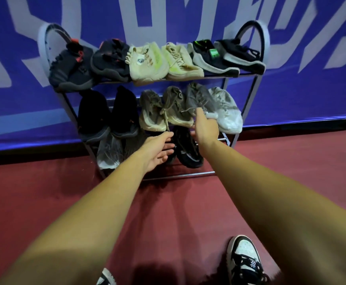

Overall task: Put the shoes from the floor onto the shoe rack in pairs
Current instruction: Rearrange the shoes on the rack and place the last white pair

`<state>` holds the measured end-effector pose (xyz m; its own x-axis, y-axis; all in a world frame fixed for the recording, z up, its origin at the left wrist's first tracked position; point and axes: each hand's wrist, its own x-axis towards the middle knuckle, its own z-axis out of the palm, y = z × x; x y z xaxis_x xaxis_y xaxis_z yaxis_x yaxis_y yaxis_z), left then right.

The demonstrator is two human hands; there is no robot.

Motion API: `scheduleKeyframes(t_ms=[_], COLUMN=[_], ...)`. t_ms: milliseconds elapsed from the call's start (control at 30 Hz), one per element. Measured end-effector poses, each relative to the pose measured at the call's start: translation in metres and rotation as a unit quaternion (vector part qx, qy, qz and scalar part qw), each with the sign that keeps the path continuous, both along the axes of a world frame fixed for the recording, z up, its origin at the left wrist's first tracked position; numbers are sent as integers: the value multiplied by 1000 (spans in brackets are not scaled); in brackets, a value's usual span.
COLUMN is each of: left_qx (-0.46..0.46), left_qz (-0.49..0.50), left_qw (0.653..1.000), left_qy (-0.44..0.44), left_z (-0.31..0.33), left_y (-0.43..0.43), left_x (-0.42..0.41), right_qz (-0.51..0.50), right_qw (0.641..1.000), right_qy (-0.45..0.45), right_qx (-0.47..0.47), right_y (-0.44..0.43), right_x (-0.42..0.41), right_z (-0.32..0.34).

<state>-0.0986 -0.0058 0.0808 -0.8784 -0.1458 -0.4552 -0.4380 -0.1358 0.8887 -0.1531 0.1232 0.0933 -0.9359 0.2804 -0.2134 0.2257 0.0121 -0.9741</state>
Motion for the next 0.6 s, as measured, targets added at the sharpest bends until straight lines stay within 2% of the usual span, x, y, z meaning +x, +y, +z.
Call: scheduleKeyframes(t_ms=[200,333,433,600], left_qx=[29,70,86,104], left_qz=[-5,14,32,39], left_qw=[1000,997,996,994], left_qy=[2,-11,-14,-19], left_z=[20,24,24,12], left_y=[35,43,52,65], left_x=[-21,-33,-43,-53], right_qz=[5,0,-17,-52], right_qw=[991,993,998,998], right_qy=[-16,7,20,-26], right_qx=[-130,-116,-60,11], right_y=[23,29,29,47], right_x=[-13,-16,-25,-26], right_z=[9,25,34,7])
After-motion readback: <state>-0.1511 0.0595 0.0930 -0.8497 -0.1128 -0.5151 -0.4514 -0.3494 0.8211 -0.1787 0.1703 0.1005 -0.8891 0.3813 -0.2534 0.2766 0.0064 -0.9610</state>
